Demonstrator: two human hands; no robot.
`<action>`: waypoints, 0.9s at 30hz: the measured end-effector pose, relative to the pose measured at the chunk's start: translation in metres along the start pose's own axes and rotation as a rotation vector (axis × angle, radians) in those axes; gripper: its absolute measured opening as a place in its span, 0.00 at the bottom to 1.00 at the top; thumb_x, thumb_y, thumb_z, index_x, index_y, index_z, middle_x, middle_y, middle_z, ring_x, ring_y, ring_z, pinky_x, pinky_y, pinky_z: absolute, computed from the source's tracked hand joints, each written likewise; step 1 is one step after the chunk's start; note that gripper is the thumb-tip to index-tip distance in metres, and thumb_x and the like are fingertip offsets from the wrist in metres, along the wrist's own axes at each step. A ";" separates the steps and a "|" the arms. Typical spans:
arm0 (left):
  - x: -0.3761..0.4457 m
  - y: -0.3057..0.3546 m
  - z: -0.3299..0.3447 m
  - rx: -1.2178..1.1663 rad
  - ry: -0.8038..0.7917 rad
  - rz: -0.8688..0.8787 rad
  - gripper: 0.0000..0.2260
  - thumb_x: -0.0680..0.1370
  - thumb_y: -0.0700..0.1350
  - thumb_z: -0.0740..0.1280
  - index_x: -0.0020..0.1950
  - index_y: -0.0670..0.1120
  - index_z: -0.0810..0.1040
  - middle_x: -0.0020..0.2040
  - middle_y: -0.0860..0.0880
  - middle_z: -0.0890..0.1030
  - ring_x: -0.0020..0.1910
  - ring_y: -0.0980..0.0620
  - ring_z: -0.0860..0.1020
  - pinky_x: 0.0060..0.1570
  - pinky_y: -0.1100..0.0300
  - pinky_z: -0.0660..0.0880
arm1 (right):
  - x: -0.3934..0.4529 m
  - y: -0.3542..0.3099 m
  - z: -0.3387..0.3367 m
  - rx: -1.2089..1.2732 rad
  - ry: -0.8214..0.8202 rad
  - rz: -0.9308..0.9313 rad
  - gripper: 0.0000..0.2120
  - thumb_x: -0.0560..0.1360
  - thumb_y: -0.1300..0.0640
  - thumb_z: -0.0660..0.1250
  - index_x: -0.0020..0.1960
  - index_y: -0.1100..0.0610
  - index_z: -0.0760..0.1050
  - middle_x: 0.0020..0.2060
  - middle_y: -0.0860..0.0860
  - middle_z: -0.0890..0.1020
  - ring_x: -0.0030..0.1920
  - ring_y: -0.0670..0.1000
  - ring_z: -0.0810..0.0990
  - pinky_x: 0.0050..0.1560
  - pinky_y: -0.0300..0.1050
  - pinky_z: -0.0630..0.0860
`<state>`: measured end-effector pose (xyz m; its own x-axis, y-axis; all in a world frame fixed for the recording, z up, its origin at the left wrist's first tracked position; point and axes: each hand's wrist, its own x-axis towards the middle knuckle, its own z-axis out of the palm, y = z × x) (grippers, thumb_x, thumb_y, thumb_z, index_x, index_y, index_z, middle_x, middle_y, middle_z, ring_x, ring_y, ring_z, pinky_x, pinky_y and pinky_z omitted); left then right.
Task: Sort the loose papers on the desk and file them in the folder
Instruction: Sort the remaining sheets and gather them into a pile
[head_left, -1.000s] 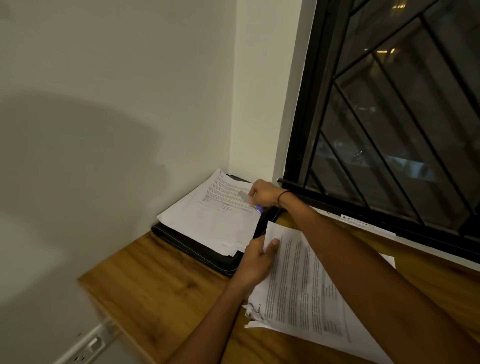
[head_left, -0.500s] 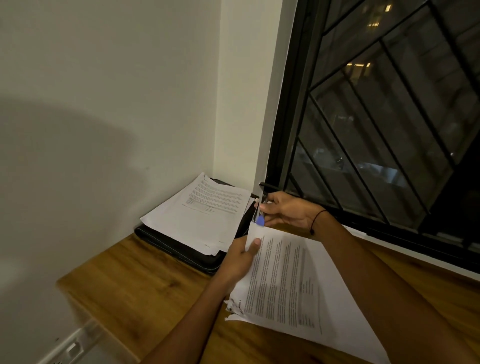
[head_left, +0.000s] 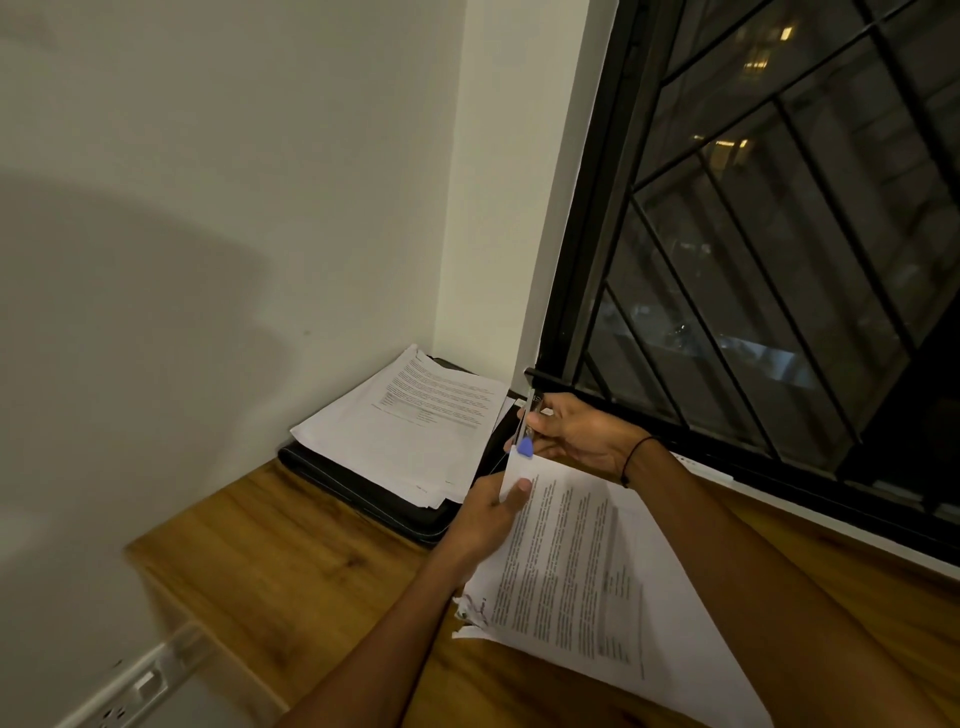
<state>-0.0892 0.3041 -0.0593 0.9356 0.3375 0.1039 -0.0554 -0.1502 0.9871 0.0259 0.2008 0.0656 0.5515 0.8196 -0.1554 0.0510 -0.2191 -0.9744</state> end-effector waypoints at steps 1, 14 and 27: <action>0.000 0.000 0.000 0.003 0.003 -0.001 0.13 0.83 0.58 0.61 0.55 0.52 0.81 0.49 0.51 0.86 0.47 0.55 0.85 0.48 0.60 0.79 | 0.001 0.001 0.001 -0.007 0.009 0.001 0.03 0.85 0.62 0.59 0.54 0.59 0.72 0.39 0.51 0.88 0.52 0.57 0.87 0.45 0.44 0.85; 0.000 0.002 0.000 -0.010 0.001 -0.003 0.15 0.83 0.59 0.60 0.56 0.51 0.80 0.50 0.51 0.86 0.48 0.53 0.85 0.48 0.59 0.79 | 0.019 0.017 -0.009 -0.075 0.025 0.005 0.07 0.84 0.59 0.63 0.59 0.62 0.71 0.41 0.55 0.87 0.54 0.70 0.75 0.55 0.58 0.75; 0.004 0.000 0.001 0.002 0.000 -0.017 0.13 0.83 0.58 0.60 0.56 0.52 0.79 0.50 0.51 0.85 0.47 0.54 0.84 0.46 0.61 0.78 | 0.023 0.023 -0.006 -0.223 0.075 -0.003 0.10 0.84 0.53 0.63 0.63 0.56 0.69 0.55 0.60 0.85 0.53 0.59 0.88 0.59 0.61 0.83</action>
<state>-0.0853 0.3040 -0.0592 0.9365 0.3397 0.0874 -0.0392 -0.1463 0.9885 0.0449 0.2113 0.0401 0.6107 0.7808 -0.1321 0.2306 -0.3349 -0.9136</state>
